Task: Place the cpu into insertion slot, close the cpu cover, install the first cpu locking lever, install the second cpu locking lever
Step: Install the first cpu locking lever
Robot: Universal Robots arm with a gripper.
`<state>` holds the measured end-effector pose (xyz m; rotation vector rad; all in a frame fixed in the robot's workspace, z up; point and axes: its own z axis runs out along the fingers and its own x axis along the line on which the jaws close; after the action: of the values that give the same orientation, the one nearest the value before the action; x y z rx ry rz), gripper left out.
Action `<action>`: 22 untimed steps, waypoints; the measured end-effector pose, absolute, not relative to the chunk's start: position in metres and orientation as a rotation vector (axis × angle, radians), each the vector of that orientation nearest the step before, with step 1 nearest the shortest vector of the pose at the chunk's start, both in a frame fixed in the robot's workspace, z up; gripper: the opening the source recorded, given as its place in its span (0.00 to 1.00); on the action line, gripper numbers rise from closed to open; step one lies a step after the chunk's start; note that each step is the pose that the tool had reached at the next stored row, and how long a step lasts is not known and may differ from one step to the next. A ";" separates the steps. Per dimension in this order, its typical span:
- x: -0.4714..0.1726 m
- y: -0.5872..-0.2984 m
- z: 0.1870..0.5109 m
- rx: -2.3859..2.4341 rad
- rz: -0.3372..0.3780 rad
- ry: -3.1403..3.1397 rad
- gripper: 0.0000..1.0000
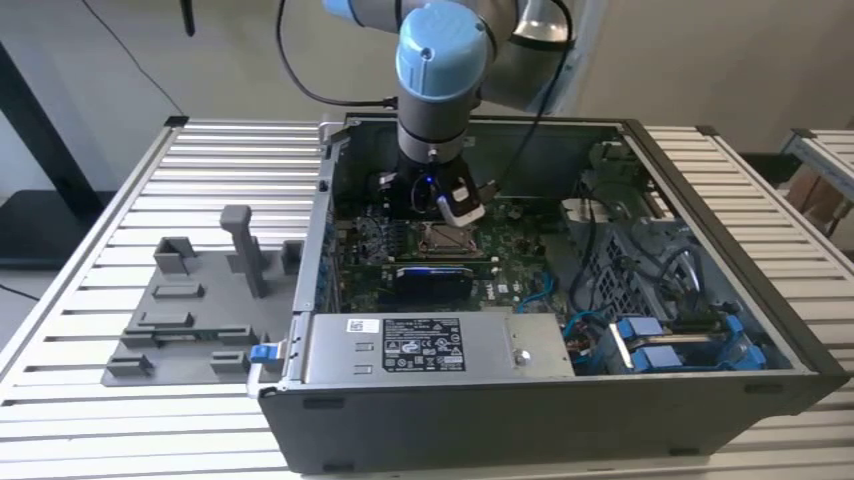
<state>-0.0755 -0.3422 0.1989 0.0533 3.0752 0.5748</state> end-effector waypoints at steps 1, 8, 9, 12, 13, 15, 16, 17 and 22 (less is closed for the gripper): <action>-0.075 -0.342 0.199 0.053 0.575 3.075 0.11; -0.071 -0.342 0.197 0.053 0.575 3.075 0.11; -0.070 -0.342 0.197 0.053 0.575 3.075 0.11; -0.067 -0.342 0.196 0.053 0.575 3.075 0.11; -0.066 -0.342 0.195 0.053 0.575 3.075 0.11; -0.064 -0.342 0.195 0.053 0.575 3.075 0.11; -0.063 -0.342 0.195 0.053 0.575 3.075 0.11; -0.062 -0.342 0.194 0.053 0.575 3.075 0.11; -0.056 -0.342 0.193 0.053 0.575 3.075 0.11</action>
<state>-0.0558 -0.3422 0.1933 0.0534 3.0750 0.5750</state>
